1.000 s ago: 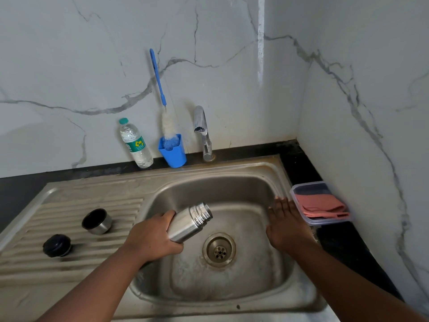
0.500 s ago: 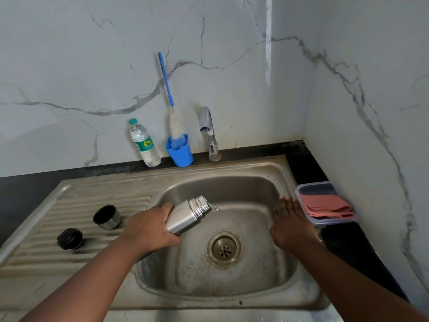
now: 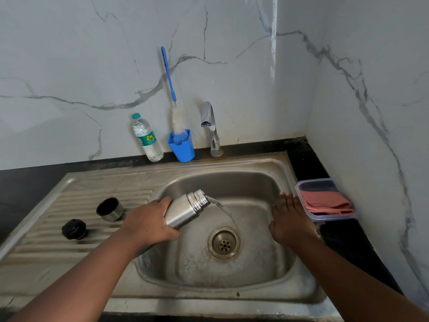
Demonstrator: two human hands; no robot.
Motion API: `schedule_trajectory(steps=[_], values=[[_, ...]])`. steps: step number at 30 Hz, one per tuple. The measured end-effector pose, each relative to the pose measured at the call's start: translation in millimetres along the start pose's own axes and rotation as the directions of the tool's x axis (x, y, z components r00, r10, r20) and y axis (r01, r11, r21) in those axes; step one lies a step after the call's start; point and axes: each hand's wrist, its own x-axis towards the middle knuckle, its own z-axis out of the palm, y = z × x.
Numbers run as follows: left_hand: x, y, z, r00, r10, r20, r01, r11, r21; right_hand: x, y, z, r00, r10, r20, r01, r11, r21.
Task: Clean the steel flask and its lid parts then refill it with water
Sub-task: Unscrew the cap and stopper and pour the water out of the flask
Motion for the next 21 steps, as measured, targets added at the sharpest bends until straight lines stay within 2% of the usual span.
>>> schedule_trajectory(steps=[21], values=[[-14.6, -18.0, 11.4, 0.999, -0.042, 0.017, 0.042, 0.999, -0.003, -0.3, -0.2, -1.7, 0.999, -0.025, -0.025, 0.024, 0.998, -0.052]])
